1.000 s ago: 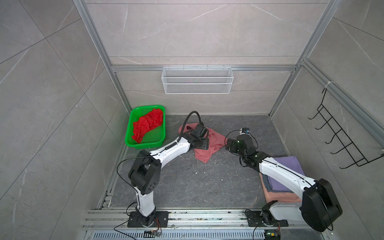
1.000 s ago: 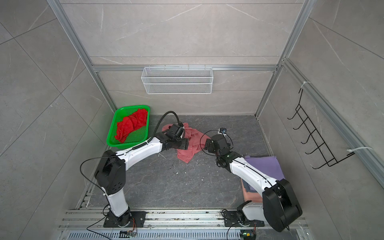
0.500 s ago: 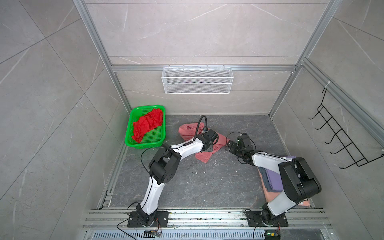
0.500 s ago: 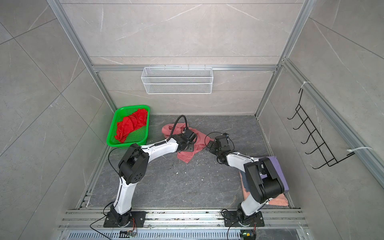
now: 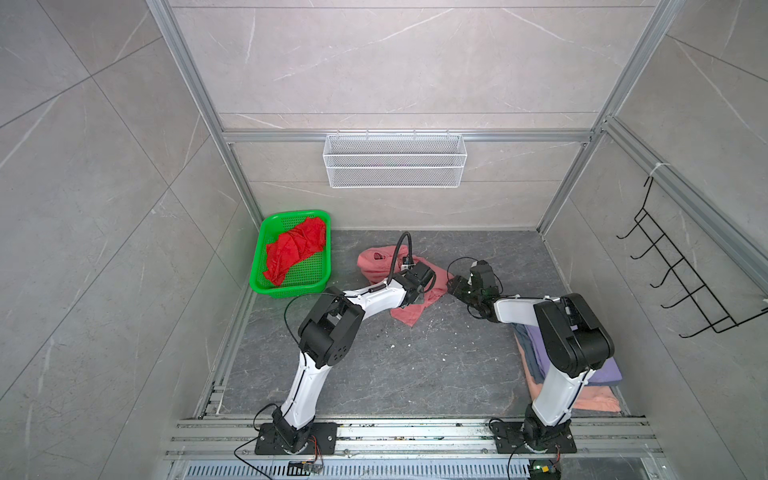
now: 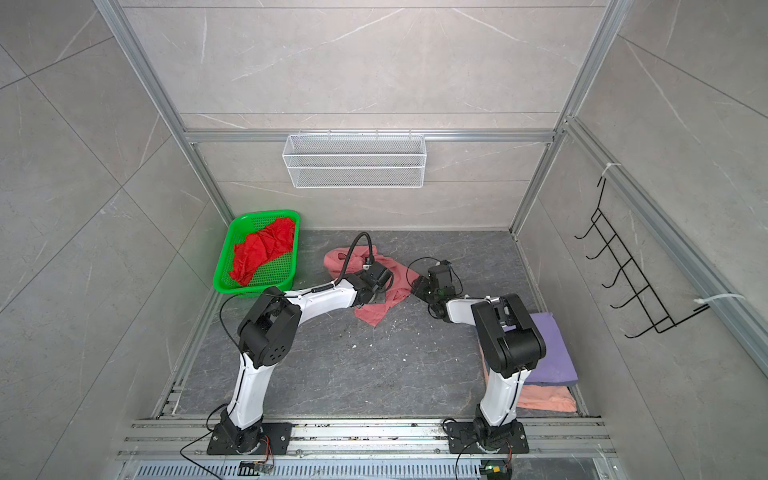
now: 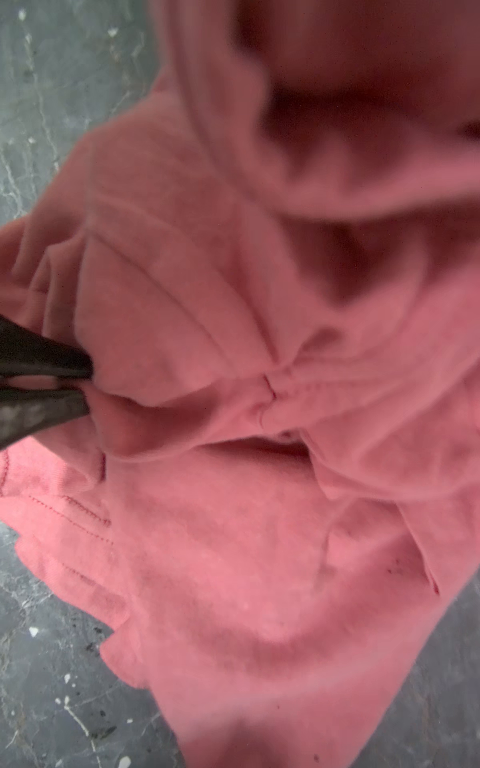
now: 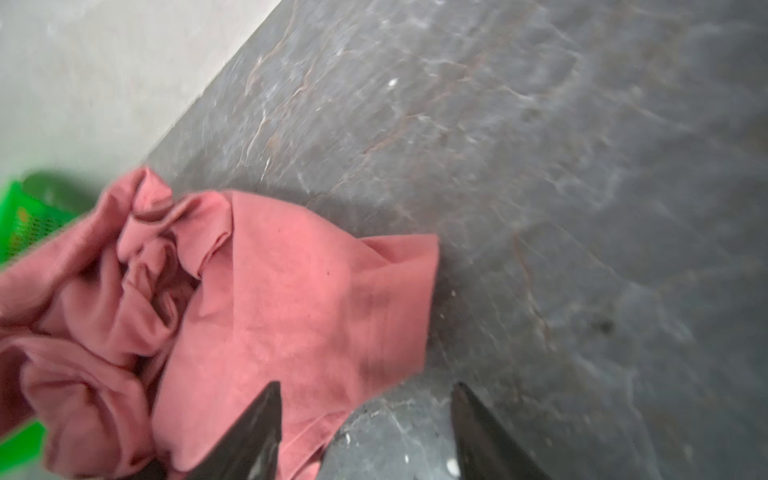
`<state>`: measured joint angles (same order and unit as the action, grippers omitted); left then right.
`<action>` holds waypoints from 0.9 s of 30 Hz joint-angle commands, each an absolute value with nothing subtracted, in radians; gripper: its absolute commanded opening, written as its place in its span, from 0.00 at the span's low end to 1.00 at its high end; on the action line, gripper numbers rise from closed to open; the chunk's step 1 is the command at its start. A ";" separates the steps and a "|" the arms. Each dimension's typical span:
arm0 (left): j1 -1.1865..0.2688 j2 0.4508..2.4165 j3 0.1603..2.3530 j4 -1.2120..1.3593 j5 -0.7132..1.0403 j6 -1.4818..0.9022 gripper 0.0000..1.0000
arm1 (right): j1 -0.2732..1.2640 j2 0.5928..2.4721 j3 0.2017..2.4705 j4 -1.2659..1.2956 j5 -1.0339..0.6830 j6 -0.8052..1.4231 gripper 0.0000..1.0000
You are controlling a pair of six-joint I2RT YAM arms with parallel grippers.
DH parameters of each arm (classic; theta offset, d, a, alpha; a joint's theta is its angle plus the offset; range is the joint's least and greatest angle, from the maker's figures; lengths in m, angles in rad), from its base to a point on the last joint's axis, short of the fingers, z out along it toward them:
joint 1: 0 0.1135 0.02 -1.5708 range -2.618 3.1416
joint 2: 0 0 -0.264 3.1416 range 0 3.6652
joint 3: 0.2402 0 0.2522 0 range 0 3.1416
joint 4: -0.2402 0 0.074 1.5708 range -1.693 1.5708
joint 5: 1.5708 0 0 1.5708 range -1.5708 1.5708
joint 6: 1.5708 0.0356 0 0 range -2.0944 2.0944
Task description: Fold and stack the t-shirts
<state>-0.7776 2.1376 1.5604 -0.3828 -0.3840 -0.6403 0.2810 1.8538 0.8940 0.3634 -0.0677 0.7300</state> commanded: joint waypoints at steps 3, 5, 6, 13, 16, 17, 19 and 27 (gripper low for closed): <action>-0.747 1.975 1.469 -0.307 -0.376 -0.660 0.00 | 0.279 1.910 0.964 0.407 -0.111 0.732 0.33; -0.724 1.915 1.422 -0.291 -0.370 -0.668 0.00 | 0.278 1.912 0.969 0.404 -0.111 0.735 0.26; -0.711 1.876 1.390 -0.280 -0.365 -0.666 0.00 | 0.276 1.903 0.966 0.406 -0.106 0.734 0.19; -0.604 1.537 1.166 -0.286 -0.362 -0.645 0.00 | 0.264 1.782 0.959 0.319 -0.032 0.667 0.07; -0.556 1.382 1.088 -0.369 -0.393 -0.642 0.00 | 0.246 1.732 0.949 0.280 -0.025 0.649 0.07; -0.539 1.342 1.064 -0.393 -0.399 -0.641 0.00 | 0.242 1.721 0.945 0.272 -0.027 0.645 0.07; -0.508 1.268 1.009 -0.444 -0.413 -0.636 0.00 | 0.239 1.699 0.939 0.250 -0.031 0.640 0.07; -0.482 1.220 0.984 -0.619 -0.539 -0.647 0.59 | 0.239 1.670 0.940 0.145 -0.059 0.651 0.16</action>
